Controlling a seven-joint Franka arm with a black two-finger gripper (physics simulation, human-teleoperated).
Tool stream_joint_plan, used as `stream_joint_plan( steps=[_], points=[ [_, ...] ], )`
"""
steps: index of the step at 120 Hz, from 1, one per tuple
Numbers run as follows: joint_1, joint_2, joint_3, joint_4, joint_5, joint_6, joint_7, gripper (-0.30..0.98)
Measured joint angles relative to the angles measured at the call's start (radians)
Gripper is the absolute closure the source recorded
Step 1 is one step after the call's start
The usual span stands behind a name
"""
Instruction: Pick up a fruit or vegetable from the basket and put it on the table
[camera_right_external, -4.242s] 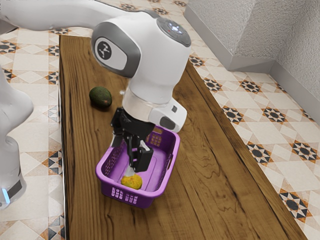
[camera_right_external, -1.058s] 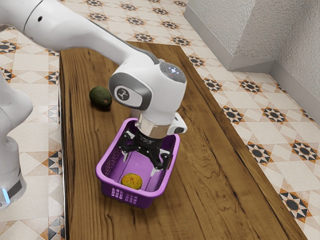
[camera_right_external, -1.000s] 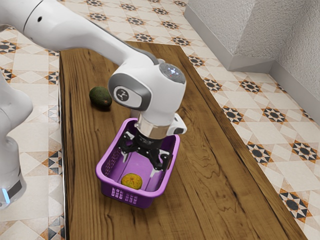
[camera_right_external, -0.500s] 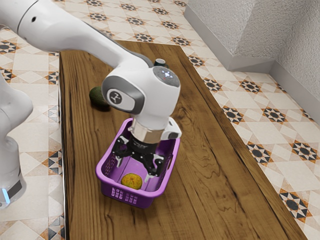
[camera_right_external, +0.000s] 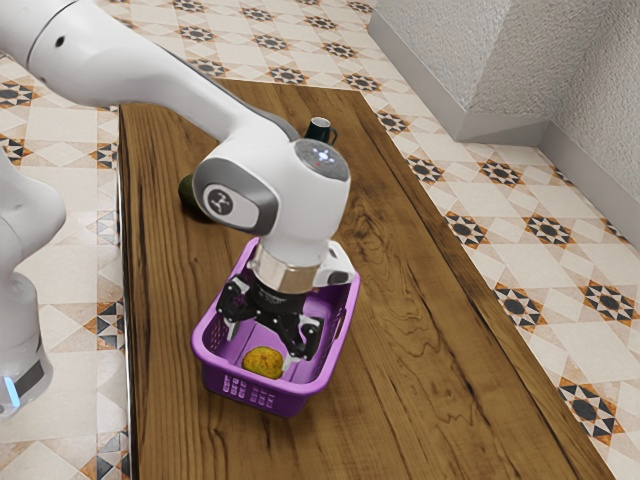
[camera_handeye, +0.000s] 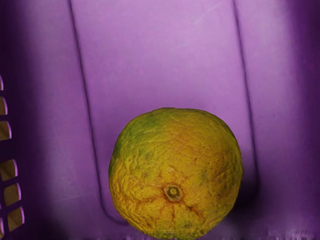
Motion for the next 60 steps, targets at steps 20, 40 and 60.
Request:
stream_joint_plan(
  steps=[20,40,60],
  points=[
    [0.002,0.0,-0.002,-0.002,0.01,0.004,0.0,0.0],
    [0.006,0.005,0.0,-0.007,0.017,0.005,0.001,0.0],
    [0.007,0.01,0.001,-0.019,0.018,0.013,0.001,0.0]
  ],
)
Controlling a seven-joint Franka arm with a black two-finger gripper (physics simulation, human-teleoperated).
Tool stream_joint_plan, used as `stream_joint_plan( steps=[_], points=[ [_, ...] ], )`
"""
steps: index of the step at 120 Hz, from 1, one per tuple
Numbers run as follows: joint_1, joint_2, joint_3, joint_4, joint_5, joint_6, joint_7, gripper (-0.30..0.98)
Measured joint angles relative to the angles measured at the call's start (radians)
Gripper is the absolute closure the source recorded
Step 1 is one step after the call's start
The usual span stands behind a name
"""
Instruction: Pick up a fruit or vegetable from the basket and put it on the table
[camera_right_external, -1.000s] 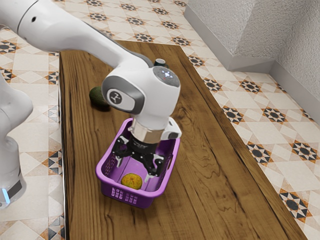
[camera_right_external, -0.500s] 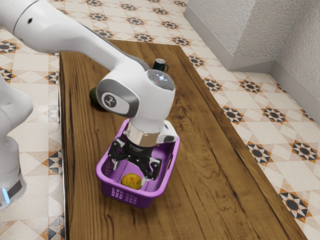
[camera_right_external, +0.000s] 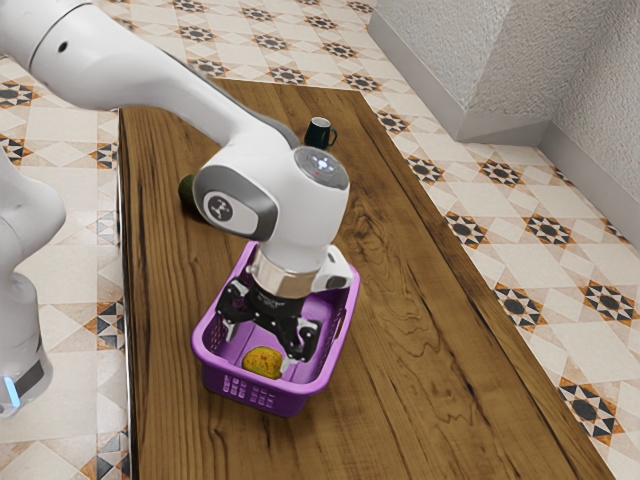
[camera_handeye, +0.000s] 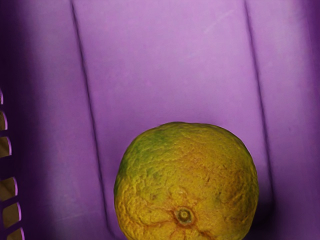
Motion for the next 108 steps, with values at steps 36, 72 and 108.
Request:
stream_joint_plan(
  steps=[36,72,108],
  points=[
    [0.001,0.028,0.001,-0.005,0.019,0.043,0.0,0.0],
    [0.002,0.029,0.007,-0.019,0.026,0.06,0.0,0.0],
    [0.002,0.056,0.006,-0.022,0.027,0.089,0.0,0.0]
  ],
)
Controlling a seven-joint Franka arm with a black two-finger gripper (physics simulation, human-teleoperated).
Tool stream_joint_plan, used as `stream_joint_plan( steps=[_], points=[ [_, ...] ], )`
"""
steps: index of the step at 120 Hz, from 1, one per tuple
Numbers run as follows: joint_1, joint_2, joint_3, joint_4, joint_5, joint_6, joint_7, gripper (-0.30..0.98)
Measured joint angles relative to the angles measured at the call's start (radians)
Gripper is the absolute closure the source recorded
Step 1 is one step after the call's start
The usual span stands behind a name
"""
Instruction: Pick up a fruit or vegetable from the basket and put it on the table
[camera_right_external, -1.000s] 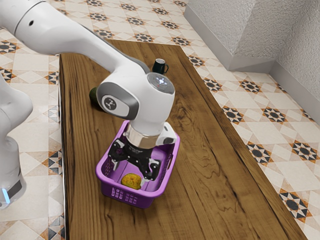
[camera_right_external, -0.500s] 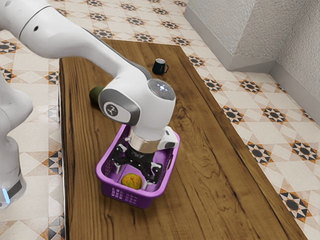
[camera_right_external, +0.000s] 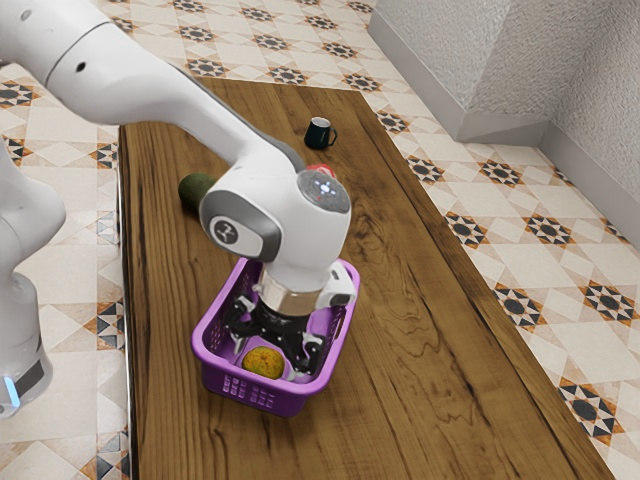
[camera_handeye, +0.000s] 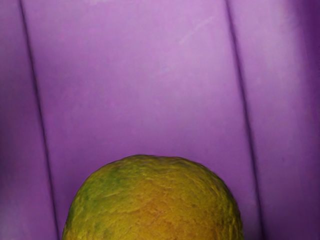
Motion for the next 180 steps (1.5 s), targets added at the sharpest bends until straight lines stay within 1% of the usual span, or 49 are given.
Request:
stream_joint_plan(
  steps=[82,86,99,110,131,144,160,170,180],
  points=[
    [0.001,0.004,0.01,-0.023,-0.003,0.022,0.012,0.0],
    [0.001,0.003,0.012,-0.024,-0.003,0.022,0.011,0.03],
    [0.002,0.002,0.013,-0.024,-0.002,0.022,0.01,0.24],
    [0.002,0.003,0.014,-0.024,0.0,0.021,0.01,0.33],
    [0.001,0.002,0.018,-0.011,0.003,0.019,0.014,0.4],
    [0.009,-0.012,0.029,0.011,0.014,0.018,0.024,0.4],
    [0.048,-0.054,0.03,0.078,0.02,-0.013,0.051,0.4],
    [0.063,-0.06,0.028,0.195,0.03,-0.068,0.074,0.4],
    [0.081,-0.06,0.022,0.314,0.069,-0.135,0.099,0.4]
  ],
)
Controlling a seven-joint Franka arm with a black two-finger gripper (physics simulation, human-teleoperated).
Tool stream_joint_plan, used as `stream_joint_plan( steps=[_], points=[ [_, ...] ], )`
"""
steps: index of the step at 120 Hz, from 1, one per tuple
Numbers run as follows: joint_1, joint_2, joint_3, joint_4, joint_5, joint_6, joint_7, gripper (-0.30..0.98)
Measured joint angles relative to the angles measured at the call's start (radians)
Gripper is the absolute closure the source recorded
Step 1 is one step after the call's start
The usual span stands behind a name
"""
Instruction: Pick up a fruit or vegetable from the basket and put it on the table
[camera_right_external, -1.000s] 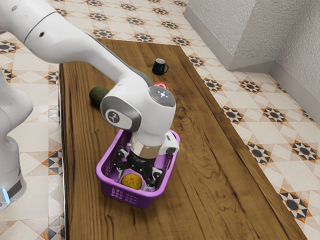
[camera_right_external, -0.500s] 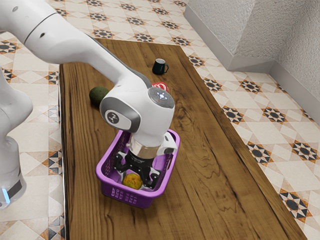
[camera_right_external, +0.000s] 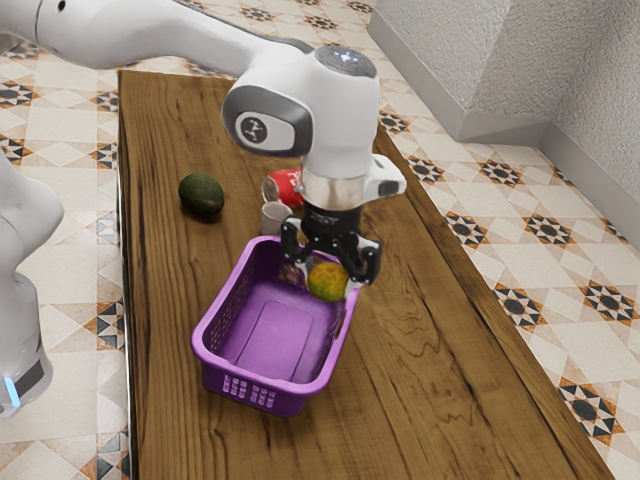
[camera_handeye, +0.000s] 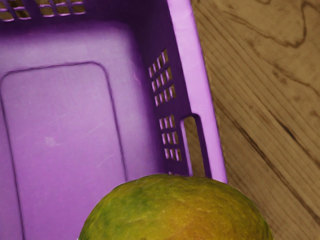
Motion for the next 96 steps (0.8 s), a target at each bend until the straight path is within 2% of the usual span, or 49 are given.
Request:
stream_joint_plan(
  steps=[6,17,30,36,45,55,66,74,96],
  points=[
    [0.04,0.001,-0.006,0.074,0.022,-0.04,0.024,0.4],
    [0.247,0.0,-0.118,0.217,0.058,-0.14,0.082,0.39],
    [0.432,0.001,-0.154,0.289,0.097,-0.219,0.197,0.39],
    [0.566,0.004,-0.181,0.302,0.095,-0.241,0.258,0.39],
    [0.834,0.016,-0.275,0.308,0.075,-0.255,0.347,0.39],
    [1.009,0.024,-0.309,0.295,0.047,-0.262,0.434,0.39],
    [1.15,0.043,-0.318,0.275,0.011,-0.264,0.522,0.39],
    [1.213,0.089,-0.319,0.256,-0.012,-0.247,0.585,0.38],
    [1.281,0.26,-0.311,0.232,-0.057,-0.134,0.738,0.4]
  ],
)
